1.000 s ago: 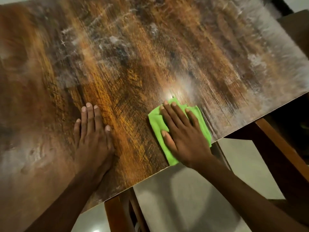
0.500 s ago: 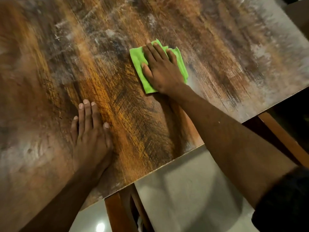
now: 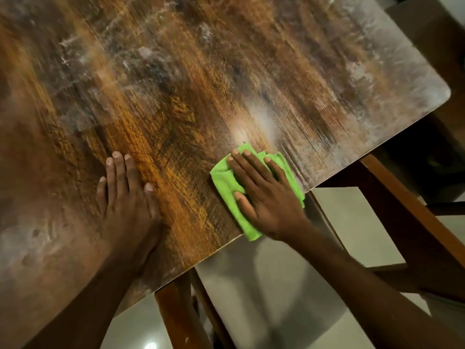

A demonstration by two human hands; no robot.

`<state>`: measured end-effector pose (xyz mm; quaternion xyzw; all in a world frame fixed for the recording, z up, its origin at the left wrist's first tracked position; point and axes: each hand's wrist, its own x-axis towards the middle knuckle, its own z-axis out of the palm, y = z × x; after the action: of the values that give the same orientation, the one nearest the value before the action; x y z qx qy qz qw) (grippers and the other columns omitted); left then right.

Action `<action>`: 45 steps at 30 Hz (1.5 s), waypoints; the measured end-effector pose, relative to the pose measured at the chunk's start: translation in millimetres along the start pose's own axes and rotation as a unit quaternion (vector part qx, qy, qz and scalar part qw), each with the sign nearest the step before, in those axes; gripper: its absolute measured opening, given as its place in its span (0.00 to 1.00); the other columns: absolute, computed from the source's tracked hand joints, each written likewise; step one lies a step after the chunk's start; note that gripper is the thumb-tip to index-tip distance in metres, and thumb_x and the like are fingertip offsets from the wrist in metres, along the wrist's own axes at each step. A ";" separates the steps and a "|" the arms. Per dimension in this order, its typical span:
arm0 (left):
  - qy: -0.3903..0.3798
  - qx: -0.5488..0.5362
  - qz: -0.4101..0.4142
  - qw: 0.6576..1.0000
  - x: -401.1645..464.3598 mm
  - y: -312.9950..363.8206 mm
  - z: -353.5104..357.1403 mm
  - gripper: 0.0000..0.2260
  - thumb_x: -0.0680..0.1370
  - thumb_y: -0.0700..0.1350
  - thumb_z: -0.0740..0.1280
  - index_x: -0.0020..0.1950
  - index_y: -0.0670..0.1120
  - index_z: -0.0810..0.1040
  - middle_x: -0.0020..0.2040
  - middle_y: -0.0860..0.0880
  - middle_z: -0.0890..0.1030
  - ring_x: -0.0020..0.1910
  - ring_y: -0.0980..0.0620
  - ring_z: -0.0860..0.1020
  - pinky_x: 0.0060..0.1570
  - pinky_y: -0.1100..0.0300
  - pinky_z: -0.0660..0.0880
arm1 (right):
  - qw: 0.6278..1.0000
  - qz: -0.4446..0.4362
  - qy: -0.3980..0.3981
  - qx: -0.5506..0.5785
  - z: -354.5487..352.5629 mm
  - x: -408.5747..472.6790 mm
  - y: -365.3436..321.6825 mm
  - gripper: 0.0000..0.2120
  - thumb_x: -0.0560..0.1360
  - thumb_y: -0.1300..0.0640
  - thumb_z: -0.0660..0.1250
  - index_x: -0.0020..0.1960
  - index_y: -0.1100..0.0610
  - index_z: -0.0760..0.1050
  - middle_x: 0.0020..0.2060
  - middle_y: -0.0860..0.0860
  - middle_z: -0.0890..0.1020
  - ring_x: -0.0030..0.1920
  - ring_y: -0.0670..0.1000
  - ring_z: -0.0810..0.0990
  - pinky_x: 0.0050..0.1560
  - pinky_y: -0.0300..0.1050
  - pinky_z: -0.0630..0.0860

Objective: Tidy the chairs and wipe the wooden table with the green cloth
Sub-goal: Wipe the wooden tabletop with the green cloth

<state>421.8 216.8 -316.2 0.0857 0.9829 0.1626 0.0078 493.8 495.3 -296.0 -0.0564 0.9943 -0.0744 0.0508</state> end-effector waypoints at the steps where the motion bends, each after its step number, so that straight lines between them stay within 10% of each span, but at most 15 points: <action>1: 0.003 -0.001 0.003 1.000 1.0 0.1 0.0 0.29 0.87 0.52 0.47 0.87 0.42 0.49 0.88 0.44 0.49 0.87 0.50 0.44 0.85 0.44 0.47 | 1.000 0.004 0.006 -0.006 -2.9 2.7 9.8 0.31 0.88 0.41 0.48 0.87 0.49 0.49 0.86 0.46 0.51 0.86 0.47 0.46 0.84 0.58 0.51; 12: 0.040 0.002 0.039 0.998 1.4 -10.8 12.9 0.29 0.87 0.51 0.46 0.86 0.40 0.51 0.87 0.40 0.52 0.87 0.45 0.48 0.84 0.43 0.49 | 0.999 0.047 0.009 0.009 -28.3 173.5 32.0 0.32 0.86 0.40 0.43 0.87 0.53 0.53 0.86 0.52 0.54 0.86 0.52 0.52 0.83 0.59 0.50; 23: 0.039 0.014 0.050 0.998 3.0 -11.9 11.0 0.28 0.88 0.49 0.46 0.85 0.36 0.51 0.86 0.37 0.52 0.86 0.41 0.49 0.82 0.42 0.49 | 0.996 0.083 0.014 0.009 -9.8 61.6 33.5 0.30 0.87 0.41 0.47 0.86 0.50 0.56 0.85 0.49 0.58 0.85 0.50 0.54 0.83 0.56 0.51; 28: -0.079 0.012 0.069 0.994 9.8 -16.7 -13.4 0.27 0.90 0.49 0.50 0.86 0.37 0.50 0.86 0.37 0.51 0.86 0.40 0.48 0.82 0.37 0.51 | 0.990 0.114 -0.083 0.010 -58.5 56.4 -2.7 0.31 0.87 0.43 0.47 0.87 0.54 0.50 0.86 0.51 0.54 0.86 0.53 0.51 0.82 0.61 0.53; 31: -0.217 -0.009 0.029 0.976 14.2 -20.1 -67.3 0.28 0.89 0.52 0.53 0.86 0.41 0.53 0.87 0.42 0.52 0.86 0.43 0.49 0.81 0.37 0.51 | 0.984 0.146 -0.064 0.080 -85.0 -2.5 -75.4 0.29 0.88 0.47 0.51 0.86 0.56 0.52 0.85 0.53 0.58 0.85 0.55 0.55 0.79 0.59 0.56; 37: -0.232 -0.022 0.167 0.958 -124.2 -37.3 -139.0 0.27 0.84 0.50 0.56 0.73 0.30 0.74 0.74 0.29 0.73 0.73 0.28 0.74 0.69 0.37 0.72 | 0.937 0.280 -0.107 0.179 -97.9 -217.2 -188.4 0.29 0.89 0.48 0.50 0.87 0.55 0.48 0.86 0.52 0.54 0.86 0.51 0.51 0.84 0.52 0.50; 45: -0.330 0.077 0.225 0.914 -237.8 11.9 -178.4 0.30 0.87 0.47 0.58 0.86 0.42 0.52 0.87 0.42 0.52 0.86 0.44 0.51 0.83 0.45 0.53 | 0.881 0.447 0.008 0.153 -142.5 -357.1 -204.5 0.34 0.84 0.44 0.45 0.87 0.56 0.50 0.86 0.54 0.55 0.86 0.53 0.52 0.83 0.53 0.54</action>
<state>650.4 130.4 -146.4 0.3539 0.8886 0.0464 0.2881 852.6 357.4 -91.3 0.4030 0.8906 -0.1959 0.0783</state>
